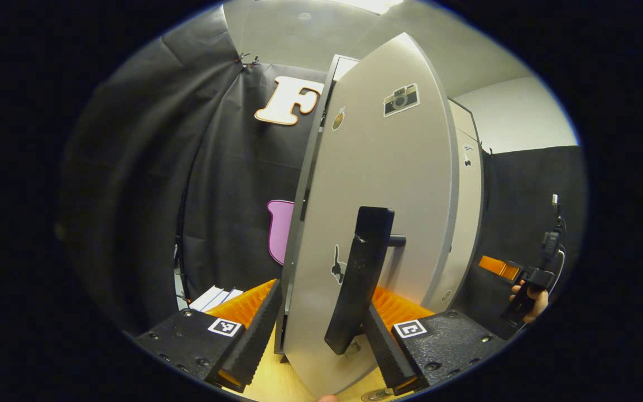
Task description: Grasp the bottle in the cabinet with the left hand and place it on the coaster, then close the right door with the right hand and the left door with the left hand.
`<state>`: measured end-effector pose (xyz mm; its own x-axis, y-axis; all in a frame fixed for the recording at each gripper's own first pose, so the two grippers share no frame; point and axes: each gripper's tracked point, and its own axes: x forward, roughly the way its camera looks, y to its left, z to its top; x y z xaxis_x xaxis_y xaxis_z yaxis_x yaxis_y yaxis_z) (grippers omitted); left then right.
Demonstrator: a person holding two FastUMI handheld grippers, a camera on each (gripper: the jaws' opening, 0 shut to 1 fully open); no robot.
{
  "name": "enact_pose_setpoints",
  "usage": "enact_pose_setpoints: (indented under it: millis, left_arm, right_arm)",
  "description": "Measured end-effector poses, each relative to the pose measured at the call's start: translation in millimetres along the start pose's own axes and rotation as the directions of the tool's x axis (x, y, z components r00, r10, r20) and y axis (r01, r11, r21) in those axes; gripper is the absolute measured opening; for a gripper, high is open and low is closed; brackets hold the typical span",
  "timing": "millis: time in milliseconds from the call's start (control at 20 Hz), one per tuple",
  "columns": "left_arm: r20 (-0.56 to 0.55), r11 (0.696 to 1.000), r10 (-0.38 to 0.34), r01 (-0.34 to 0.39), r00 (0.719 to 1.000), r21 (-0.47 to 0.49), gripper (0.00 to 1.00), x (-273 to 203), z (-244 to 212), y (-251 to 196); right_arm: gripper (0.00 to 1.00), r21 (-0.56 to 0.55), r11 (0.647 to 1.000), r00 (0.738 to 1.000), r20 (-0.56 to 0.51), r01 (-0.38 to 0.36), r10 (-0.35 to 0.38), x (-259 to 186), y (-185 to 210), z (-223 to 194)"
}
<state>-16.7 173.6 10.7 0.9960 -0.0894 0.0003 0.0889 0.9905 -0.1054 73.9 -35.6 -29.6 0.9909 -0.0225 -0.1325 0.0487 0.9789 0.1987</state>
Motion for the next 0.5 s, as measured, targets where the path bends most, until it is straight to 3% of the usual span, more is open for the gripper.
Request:
enact_pose_setpoints:
  millis: [250, 500]
  left_arm:
    - [0.01, 0.999, -0.037, 0.037, 0.999, -0.004, 0.84, -0.7, 0.6, -11.7]
    - [-0.012, 0.992, -0.123, 0.123, 0.992, -0.012, 0.84, -0.9, -5.4, -30.9]
  right_arm:
    - [0.97, -0.011, 1.0, 1.0, -0.017, -0.016, 0.016, -6.4, 7.3, -3.1]
    - [0.97, -0.025, 0.999, 0.999, -0.034, -0.021, 0.02, -13.7, 7.8, -8.2]
